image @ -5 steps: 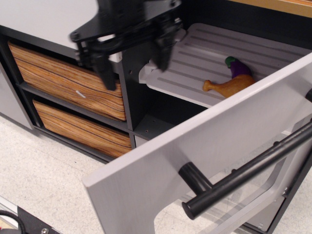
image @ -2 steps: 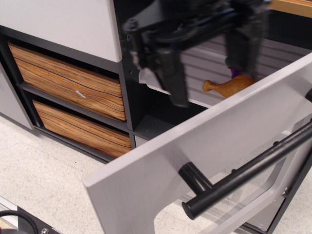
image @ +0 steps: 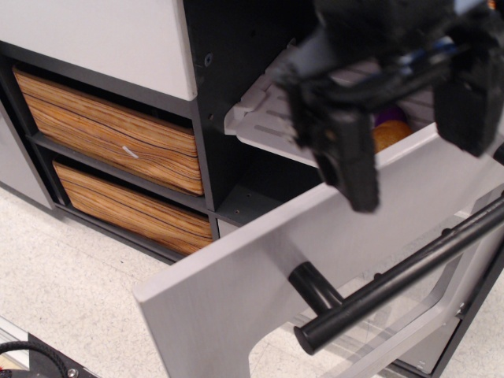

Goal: Close oven

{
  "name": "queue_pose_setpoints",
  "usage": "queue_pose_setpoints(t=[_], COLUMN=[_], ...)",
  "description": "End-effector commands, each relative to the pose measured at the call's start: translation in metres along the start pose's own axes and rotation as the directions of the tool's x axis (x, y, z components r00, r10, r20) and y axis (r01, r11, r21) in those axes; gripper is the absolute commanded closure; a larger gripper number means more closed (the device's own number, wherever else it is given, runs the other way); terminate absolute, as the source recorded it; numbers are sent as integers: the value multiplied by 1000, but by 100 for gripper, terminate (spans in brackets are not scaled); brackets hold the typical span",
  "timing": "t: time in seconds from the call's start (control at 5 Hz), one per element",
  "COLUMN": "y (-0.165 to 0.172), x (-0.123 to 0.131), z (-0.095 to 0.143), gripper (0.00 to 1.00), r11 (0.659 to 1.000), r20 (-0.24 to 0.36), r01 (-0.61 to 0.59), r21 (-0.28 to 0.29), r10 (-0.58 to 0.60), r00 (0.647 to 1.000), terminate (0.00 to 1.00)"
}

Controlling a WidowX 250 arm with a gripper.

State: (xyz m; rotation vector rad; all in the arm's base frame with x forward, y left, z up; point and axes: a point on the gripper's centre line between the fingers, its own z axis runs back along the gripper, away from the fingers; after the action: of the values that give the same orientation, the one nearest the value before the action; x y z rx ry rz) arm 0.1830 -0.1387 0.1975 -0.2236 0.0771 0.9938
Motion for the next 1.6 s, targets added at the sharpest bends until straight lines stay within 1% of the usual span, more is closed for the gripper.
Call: queue_pose_setpoints(t=[0.0,0.2,0.4,0.6,0.8,1.0,1.2,1.4], y=[1,0,0,1,7,13,10,9], x=[14,28,49,66,69,56,49,40], z=[-18,-13,2,20,36,29,-11,-55], gripper=[0,0,0,0,0,0,0,0], r11=[1000,1000,999,998,995,989,986,976], r20=[51,91,143,188,200,142,104,126], r01=[-15,-23,-45,-25,10,123,166,213], r21=[2,-10,-28,-59,-103,-84,7,50], r10=[14,24,48,36,11,-111,-166,-218], r00=[999,996,989,981,980,984,981,968], terminate=[0,0,0,0,0,0,0,0])
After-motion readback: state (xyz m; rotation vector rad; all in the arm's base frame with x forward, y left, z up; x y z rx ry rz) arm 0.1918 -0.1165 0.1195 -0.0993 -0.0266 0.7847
